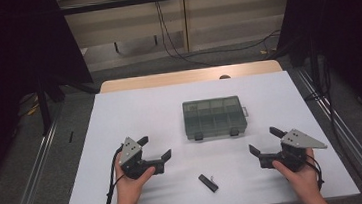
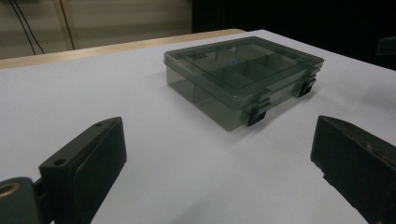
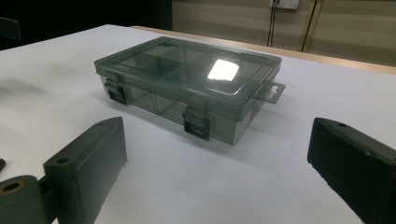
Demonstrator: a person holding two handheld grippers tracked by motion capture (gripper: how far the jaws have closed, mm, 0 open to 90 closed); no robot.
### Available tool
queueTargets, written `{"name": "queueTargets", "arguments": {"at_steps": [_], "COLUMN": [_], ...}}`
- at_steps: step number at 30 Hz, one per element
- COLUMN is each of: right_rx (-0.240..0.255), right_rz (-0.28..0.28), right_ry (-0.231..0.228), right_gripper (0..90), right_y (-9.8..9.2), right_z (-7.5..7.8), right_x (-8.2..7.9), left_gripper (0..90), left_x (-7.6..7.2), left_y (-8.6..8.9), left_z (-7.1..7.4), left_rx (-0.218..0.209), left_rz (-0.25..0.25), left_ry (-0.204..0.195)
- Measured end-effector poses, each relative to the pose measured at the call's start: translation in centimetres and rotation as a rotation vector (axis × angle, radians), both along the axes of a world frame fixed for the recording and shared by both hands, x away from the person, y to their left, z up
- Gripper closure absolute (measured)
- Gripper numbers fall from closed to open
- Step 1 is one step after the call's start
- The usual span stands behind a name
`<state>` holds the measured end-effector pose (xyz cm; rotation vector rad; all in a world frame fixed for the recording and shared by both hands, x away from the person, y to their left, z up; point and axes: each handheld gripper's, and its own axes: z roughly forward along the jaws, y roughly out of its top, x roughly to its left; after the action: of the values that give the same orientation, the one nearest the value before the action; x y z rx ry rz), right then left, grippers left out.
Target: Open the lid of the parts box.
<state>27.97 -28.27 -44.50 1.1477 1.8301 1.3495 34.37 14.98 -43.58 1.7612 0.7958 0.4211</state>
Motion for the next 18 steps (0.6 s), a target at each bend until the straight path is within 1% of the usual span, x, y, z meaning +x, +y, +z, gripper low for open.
{"name": "queueTargets", "arguments": {"at_steps": [4, 8, 10, 11, 15, 16, 18], "right_rx": [0.002, 0.003, 0.005, -0.002, 0.0, -0.008, -0.004], "right_rz": [-0.001, -0.01, -0.01, -0.01, -0.011, -0.011, -0.015], "right_ry": [0.001, 0.008, 0.007, 0.005, 0.011, 0.013, 0.013], "right_gripper": [4.4, 5.0, 5.5, 5.8, 6.1, 6.2, 6.7], "right_y": [-0.1, -0.2, -0.1, -0.1, 0.0, 0.0, 0.0], "right_z": [0.0, 0.0, 0.0, 0.0, 0.0, 0.0, 0.0], "right_x": [0.1, 0.3, 0.5, 0.6, 0.8, 0.8, 0.8], "left_gripper": [3.7, 3.9, 4.0, 4.2, 5.2, 5.3, 5.8], "left_x": [0.3, 0.4, 0.5, 0.5, 0.7, 0.8, 0.8], "left_y": [-0.7, -1.3, -1.6, -1.7, -1.9, -2.1, -2.3], "left_z": [0.0, 0.0, 0.0, 0.0, -0.1, -0.1, -0.1], "left_rx": [-0.002, 0.0, 0.009, 0.01, 0.008, 0.007, 0.009], "left_rz": [-0.005, -0.015, -0.02, -0.019, -0.02, -0.023, -0.022], "left_ry": [0.005, 0.001, 0.004, 0.005, 0.012, 0.016, 0.019]}}
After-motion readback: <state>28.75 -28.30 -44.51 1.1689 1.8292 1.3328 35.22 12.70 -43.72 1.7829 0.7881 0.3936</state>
